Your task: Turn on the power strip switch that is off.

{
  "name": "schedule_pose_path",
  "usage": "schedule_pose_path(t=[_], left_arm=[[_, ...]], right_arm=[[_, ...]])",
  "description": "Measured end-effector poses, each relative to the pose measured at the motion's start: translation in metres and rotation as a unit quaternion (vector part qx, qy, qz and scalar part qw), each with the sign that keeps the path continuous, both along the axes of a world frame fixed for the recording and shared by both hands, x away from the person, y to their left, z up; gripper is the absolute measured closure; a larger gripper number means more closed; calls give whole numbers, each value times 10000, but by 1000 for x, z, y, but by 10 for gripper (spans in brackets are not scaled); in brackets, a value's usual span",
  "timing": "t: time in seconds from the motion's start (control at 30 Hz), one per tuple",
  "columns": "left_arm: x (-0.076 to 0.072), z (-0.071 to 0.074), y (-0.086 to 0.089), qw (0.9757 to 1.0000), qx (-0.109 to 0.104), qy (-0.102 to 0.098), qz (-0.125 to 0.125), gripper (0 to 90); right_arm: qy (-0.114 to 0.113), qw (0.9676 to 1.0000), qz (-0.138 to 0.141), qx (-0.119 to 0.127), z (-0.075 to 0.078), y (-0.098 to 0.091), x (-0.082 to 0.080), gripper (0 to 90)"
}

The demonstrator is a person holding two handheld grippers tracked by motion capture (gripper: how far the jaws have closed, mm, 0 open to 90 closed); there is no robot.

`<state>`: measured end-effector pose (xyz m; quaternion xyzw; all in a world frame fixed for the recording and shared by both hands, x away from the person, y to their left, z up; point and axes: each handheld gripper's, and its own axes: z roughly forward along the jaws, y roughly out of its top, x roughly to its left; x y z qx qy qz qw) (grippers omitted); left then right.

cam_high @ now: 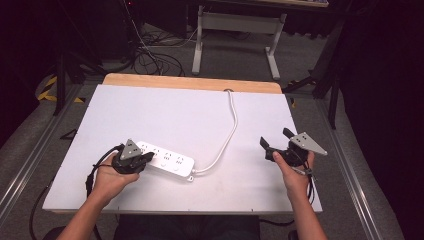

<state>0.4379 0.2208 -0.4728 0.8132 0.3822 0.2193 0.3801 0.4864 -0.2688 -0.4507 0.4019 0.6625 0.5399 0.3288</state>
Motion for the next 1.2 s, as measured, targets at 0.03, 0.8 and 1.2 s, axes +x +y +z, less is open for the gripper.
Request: schedule_pose_path(t=[0.03, 0.8, 1.2], left_arm=[[0, 0, -1, 10000, -19, 23, 28, 900], [0, -1, -4, 9997, -70, 221, 52, 900], [1, -1, -4, 9996, -95, 270, 43, 900]], right_arm=[[-4, 10000, 2, 8, 0, 0, 0, 45], [-56, 10000, -22, 39, 2, -2, -3, 45], [-45, 10000, -26, 30, 3, -2, -4, 46]])
